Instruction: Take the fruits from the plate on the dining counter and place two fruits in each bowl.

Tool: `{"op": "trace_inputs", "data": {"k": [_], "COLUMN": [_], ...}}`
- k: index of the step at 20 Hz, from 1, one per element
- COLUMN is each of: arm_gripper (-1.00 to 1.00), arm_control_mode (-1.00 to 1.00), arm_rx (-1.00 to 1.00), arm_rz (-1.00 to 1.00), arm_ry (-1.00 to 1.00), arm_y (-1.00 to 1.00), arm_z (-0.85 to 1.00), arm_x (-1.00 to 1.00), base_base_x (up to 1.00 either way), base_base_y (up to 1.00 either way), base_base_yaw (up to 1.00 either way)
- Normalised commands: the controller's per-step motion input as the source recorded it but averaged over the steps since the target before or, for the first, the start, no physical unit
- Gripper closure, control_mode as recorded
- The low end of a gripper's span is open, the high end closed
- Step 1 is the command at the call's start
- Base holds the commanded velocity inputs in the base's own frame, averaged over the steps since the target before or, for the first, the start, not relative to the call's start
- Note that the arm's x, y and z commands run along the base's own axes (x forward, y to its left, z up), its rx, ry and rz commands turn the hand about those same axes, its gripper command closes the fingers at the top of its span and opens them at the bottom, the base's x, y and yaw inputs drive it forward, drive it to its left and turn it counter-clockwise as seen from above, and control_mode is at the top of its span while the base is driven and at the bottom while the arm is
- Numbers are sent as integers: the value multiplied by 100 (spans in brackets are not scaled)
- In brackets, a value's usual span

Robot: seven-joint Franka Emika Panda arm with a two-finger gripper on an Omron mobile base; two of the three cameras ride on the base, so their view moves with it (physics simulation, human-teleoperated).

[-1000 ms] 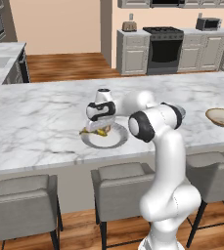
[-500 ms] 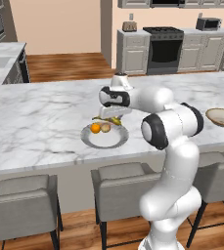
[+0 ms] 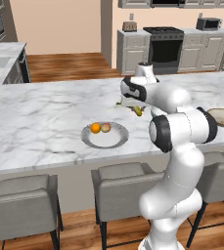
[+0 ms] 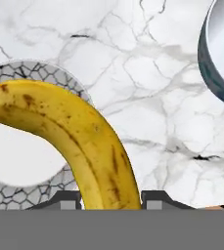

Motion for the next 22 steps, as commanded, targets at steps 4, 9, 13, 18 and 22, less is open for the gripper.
{"op": "trace_inputs", "data": {"k": [4, 9, 13, 18, 22], "arm_gripper": [100, 100, 100, 100, 100], "arm_control_mode": [-100, -100, -100, -100, -100], "arm_rx": [0, 0, 0, 0, 0], "arm_rz": [-26, -23, -17, -14, 0], "arm_ry": [4, 8, 4, 0, 0], "arm_y": [-100, -100, -100, -79, -17], "arm_z": [16, 8, 0, -53, -67], "arm_x": [33, 44, 53, 14, 9], "base_base_x": [0, 0, 0, 0, 0], "base_base_y": [0, 0, 0, 0, 0], "base_base_yaw": [0, 0, 0, 0, 0]}}
